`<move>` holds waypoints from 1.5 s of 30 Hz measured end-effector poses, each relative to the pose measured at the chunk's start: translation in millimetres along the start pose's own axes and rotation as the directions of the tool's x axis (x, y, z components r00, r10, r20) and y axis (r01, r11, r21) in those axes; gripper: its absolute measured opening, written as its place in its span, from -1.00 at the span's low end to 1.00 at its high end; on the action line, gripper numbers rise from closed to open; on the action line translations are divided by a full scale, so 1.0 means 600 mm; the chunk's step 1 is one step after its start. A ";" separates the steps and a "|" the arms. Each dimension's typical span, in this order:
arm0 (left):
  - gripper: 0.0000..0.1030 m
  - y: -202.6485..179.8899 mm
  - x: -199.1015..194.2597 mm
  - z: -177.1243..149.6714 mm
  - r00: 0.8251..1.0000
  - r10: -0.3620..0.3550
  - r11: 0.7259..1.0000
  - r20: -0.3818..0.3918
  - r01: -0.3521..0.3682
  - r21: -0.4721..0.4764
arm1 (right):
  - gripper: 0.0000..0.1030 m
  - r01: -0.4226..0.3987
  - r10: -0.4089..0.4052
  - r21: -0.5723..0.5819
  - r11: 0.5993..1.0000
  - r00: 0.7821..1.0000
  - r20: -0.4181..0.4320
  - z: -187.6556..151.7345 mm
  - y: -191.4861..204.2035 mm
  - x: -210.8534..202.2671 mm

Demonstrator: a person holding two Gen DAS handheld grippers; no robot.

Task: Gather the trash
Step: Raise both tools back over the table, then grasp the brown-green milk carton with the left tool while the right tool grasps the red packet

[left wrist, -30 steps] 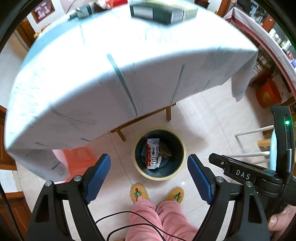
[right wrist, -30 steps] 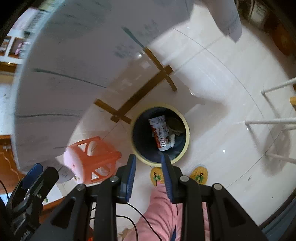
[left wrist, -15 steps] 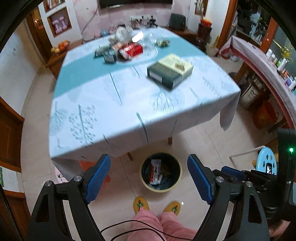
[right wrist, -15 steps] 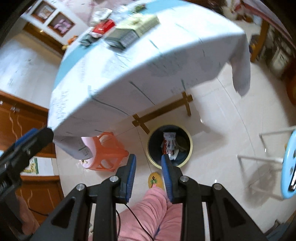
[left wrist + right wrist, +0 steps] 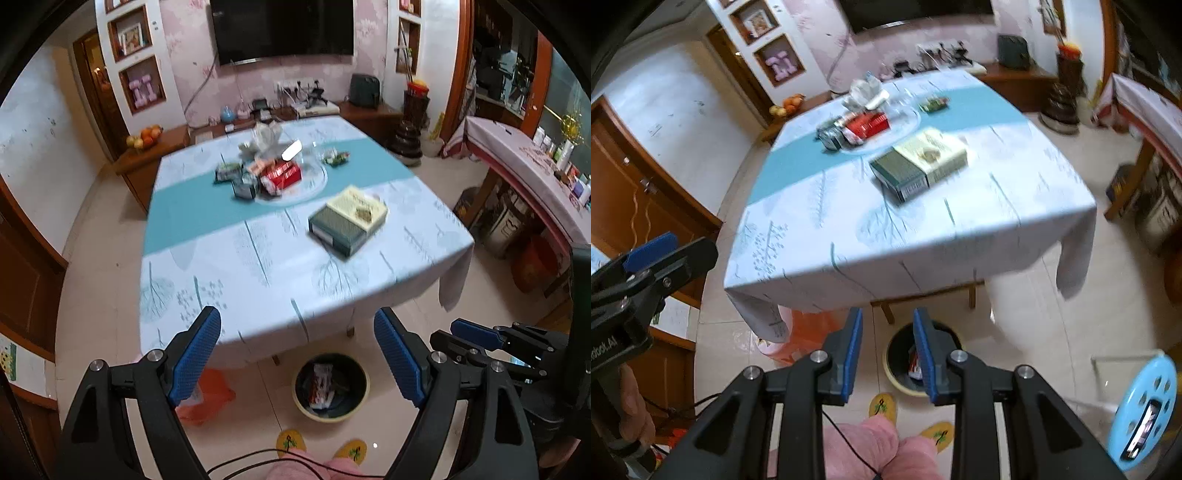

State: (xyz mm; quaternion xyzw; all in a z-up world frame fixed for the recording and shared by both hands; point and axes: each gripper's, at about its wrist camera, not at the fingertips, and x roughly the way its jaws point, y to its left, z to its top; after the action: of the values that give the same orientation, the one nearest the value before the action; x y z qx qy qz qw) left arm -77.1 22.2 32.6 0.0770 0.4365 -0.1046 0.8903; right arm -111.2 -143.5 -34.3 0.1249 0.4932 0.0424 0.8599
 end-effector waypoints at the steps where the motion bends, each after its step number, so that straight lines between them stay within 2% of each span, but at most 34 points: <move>1: 0.63 0.002 -0.004 0.007 1.000 0.004 1.000 0.009 -0.004 -0.004 | -0.44 -0.002 0.002 -0.013 1.000 1.000 0.008 0.008 0.005 -0.005; 10: 0.63 0.047 -0.001 0.081 0.998 0.021 0.998 0.061 -0.018 -0.054 | -0.44 -0.012 0.014 -0.040 0.999 0.999 0.048 0.093 0.014 -0.014; 17: 0.63 0.115 0.063 0.181 0.997 0.006 0.998 0.077 -0.001 -0.067 | -0.44 0.002 -0.001 -0.016 1.000 0.998 0.061 0.183 0.023 0.019; 21: 0.63 0.164 0.127 0.256 0.997 -0.028 0.997 0.069 0.032 -0.066 | -0.44 0.027 -0.029 0.030 0.999 0.997 0.070 0.248 0.030 0.051; 27: 0.63 0.224 0.246 0.352 0.993 -0.115 0.992 0.005 0.115 -0.051 | -0.41 0.067 -0.073 0.128 0.990 0.997 0.039 0.344 0.041 0.123; 33: 0.63 0.241 0.377 0.399 0.981 -0.170 0.985 -0.089 0.170 -0.010 | -0.41 0.099 -0.102 0.221 0.970 0.995 0.000 0.421 0.051 0.212; 40: 0.63 0.230 0.527 0.417 0.955 -0.203 0.978 -0.215 0.210 0.010 | -0.41 0.125 -0.113 0.299 0.946 0.992 -0.057 0.472 0.049 0.316; 45: 0.63 0.217 0.610 0.407 0.928 -0.209 0.974 -0.309 0.227 0.022 | -0.41 0.125 -0.107 0.342 0.931 0.992 -0.072 0.490 0.045 0.355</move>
State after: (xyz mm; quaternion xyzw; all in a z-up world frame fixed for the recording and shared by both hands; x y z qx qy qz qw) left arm 360.3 48.5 -103.7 0.0688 0.5710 -0.2024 0.7926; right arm 251.3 -126.6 -64.3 0.2435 0.5217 -0.0926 0.8124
